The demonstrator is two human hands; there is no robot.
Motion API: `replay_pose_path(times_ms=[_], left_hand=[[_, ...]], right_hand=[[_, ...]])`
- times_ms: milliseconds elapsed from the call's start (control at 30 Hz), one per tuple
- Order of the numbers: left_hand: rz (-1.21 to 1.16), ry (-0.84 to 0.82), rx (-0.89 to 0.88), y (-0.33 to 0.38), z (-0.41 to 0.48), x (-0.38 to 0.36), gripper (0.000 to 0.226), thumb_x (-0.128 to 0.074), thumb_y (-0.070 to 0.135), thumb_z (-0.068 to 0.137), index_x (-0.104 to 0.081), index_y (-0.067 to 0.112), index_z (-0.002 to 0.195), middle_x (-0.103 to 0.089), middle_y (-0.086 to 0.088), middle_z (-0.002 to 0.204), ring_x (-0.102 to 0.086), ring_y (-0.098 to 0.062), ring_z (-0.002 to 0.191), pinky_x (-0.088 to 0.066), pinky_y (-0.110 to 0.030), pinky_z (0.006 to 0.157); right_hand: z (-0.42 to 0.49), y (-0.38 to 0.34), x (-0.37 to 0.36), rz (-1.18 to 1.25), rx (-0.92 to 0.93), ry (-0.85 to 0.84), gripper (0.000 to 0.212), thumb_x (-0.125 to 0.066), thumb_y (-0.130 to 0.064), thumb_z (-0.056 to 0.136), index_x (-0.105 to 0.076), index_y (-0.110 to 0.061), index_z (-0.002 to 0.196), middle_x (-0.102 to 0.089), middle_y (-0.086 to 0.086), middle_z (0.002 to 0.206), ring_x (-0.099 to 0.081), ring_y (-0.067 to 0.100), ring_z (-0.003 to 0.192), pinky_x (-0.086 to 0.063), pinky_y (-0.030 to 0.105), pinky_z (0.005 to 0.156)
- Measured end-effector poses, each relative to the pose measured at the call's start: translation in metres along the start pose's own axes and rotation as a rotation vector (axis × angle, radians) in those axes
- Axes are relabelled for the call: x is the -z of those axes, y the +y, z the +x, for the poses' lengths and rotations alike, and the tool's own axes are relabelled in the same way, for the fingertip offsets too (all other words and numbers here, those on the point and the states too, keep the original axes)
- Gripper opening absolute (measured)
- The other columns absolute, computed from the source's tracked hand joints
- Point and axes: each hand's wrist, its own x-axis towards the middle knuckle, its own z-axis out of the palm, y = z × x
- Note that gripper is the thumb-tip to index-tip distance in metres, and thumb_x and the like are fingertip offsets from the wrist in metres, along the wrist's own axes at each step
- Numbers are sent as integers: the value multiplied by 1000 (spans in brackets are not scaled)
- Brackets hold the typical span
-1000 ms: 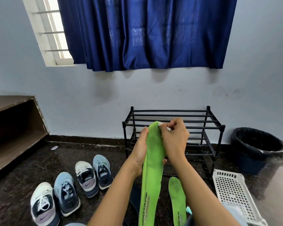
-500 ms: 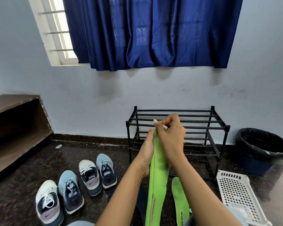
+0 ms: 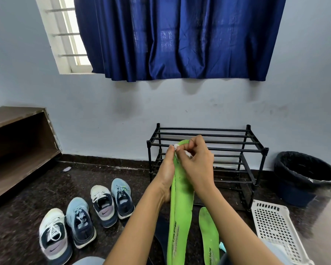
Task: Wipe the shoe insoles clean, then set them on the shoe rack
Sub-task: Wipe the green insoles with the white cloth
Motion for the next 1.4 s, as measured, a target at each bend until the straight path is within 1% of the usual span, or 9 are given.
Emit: replay_pose_path(times_ms=[167, 333, 467, 600, 767, 967, 1167, 1300, 1400], left_hand=[[-8, 9, -12, 2, -1, 3, 77, -16, 67, 96, -64, 7, 104, -66, -15, 73, -65, -23, 65, -54, -27, 60], [125, -11, 16, -4, -4, 1, 79, -16, 68, 94, -71, 12, 86, -67, -12, 72, -65, -22, 62, -52, -28, 61], [243, -31, 87, -12, -4, -1, 83, -15, 74, 91, -71, 13, 96, -66, -16, 76, -63, -28, 64, -53, -37, 64], [146, -19, 61, -8, -2, 1, 79, -16, 68, 95, -73, 14, 86, -69, -12, 72, -65, -24, 65, -50, -32, 66], [59, 6, -33, -7, -1, -2, 59, -16, 59, 100, -59, 19, 106, -70, -6, 63, -67, -16, 54, -51, -21, 46], [-18, -36, -76, -6, -2, -5, 61, -15, 58, 99, -62, 19, 98, -72, -9, 69, -69, -17, 58, -55, -23, 51], [26, -76, 71, -6, 0, -5, 81, -13, 71, 93, -68, 12, 97, -71, -12, 74, -68, -23, 63, -54, -31, 62], [19, -107, 128, -7, 2, -2, 86, -15, 77, 88, -68, 12, 105, -72, -14, 85, -66, -28, 69, -51, -39, 67], [-14, -95, 106, -3, 4, 0, 83, -16, 74, 91, -68, 12, 108, -72, -15, 92, -67, -29, 77, -51, -41, 74]], right_hand=[[-3, -1, 1, 44, 14, -78, 38, -69, -9, 79, -37, -29, 72, -65, 6, 72, -61, 20, 71, -48, 30, 64], [7, 2, 5, -67, 57, 45, 31, -65, -4, 80, -40, -21, 77, -64, -4, 70, -59, 9, 66, -43, 18, 63], [17, 8, 11, -83, -15, 175, 27, -69, -7, 80, -43, -12, 79, -56, -12, 64, -56, 0, 64, -37, 10, 60], [8, 3, 6, -60, 44, 112, 31, -69, -4, 79, -41, -18, 77, -60, -6, 67, -59, 3, 67, -39, 13, 59], [1, -3, 0, 4, 38, -37, 39, -70, -4, 79, -38, -25, 73, -64, -4, 69, -62, 1, 69, -44, 14, 62], [-1, -5, 4, 71, 13, -88, 36, -72, -5, 79, -39, -19, 74, -61, -7, 67, -58, 1, 63, -38, 10, 57], [16, 8, 12, -83, 83, 82, 40, -68, -6, 82, -35, -26, 74, -63, -5, 68, -58, 11, 64, -42, 18, 60], [26, 16, 24, -160, 42, 233, 30, -65, -2, 82, -39, -16, 79, -63, 6, 71, -56, 15, 62, -35, 9, 55], [22, 13, 23, -200, 71, 270, 28, -62, 0, 83, -40, -16, 82, -62, 6, 75, -56, 16, 64, -34, 17, 57]])
